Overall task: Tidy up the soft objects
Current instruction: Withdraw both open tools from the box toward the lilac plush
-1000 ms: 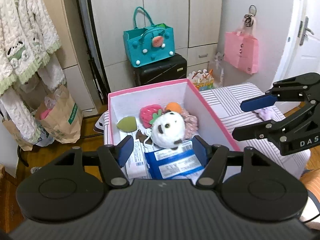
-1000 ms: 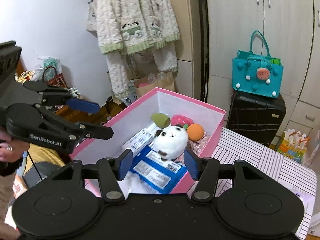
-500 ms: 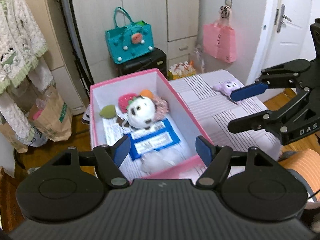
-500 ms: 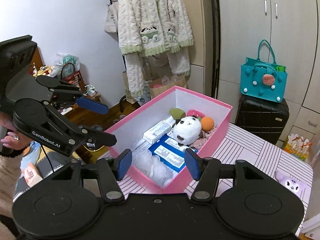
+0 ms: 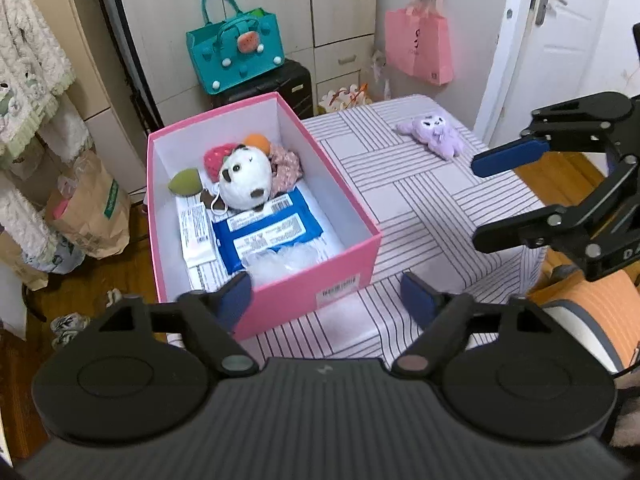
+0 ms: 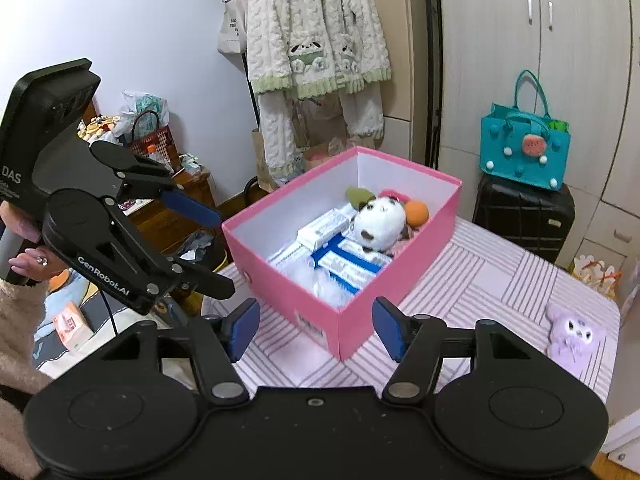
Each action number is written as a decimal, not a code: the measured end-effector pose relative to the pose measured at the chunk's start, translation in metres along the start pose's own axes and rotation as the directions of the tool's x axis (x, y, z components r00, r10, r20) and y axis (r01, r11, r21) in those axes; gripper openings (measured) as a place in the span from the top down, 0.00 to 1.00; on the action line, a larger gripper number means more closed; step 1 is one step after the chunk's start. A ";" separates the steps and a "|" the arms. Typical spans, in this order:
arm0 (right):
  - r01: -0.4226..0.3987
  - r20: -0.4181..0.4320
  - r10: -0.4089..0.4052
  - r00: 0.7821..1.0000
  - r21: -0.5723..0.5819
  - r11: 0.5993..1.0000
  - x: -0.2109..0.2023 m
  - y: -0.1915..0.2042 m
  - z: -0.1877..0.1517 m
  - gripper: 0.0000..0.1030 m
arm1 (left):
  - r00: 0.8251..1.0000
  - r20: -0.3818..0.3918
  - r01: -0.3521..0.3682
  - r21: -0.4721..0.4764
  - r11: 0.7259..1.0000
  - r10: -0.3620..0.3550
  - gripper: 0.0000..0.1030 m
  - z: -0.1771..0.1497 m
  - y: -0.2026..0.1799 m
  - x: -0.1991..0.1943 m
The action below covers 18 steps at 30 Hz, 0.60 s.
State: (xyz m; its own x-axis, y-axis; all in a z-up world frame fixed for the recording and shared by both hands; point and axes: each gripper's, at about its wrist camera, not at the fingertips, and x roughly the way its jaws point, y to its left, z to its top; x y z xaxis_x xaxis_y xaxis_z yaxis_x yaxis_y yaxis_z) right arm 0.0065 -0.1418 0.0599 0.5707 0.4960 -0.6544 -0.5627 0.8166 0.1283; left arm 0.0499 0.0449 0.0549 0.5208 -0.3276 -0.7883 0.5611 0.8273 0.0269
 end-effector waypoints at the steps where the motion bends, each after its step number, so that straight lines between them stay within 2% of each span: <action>1: 0.000 -0.004 0.000 1.000 0.006 1.000 -0.001 -0.001 -0.005 0.35 | 1.000 0.001 -0.006 0.005 1.000 0.006 0.17 -0.002 -0.004 0.001; 7: 0.012 -0.041 -0.011 0.999 0.034 0.999 -0.007 -0.005 -0.033 0.34 | 0.999 -0.024 0.025 0.047 0.999 -0.024 0.16 -0.015 -0.025 0.006; 11: 0.023 -0.050 -0.020 0.999 0.055 0.998 -0.011 -0.009 -0.052 0.34 | 0.998 -0.051 0.052 0.064 0.997 -0.048 0.12 -0.020 -0.037 0.013; 18: 0.050 -0.043 -0.046 0.998 0.099 0.994 -0.014 -0.027 -0.086 0.33 | 0.996 -0.040 0.077 0.085 0.993 -0.074 0.11 -0.022 -0.057 0.037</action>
State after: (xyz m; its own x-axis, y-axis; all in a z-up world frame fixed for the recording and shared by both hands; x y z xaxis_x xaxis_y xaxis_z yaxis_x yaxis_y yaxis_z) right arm -0.0373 -0.1957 0.0015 0.5693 0.4448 -0.6914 -0.4713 0.8657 0.1688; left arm 0.0230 -0.0043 0.0109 0.4519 -0.3690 -0.8122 0.6522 0.7578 0.0185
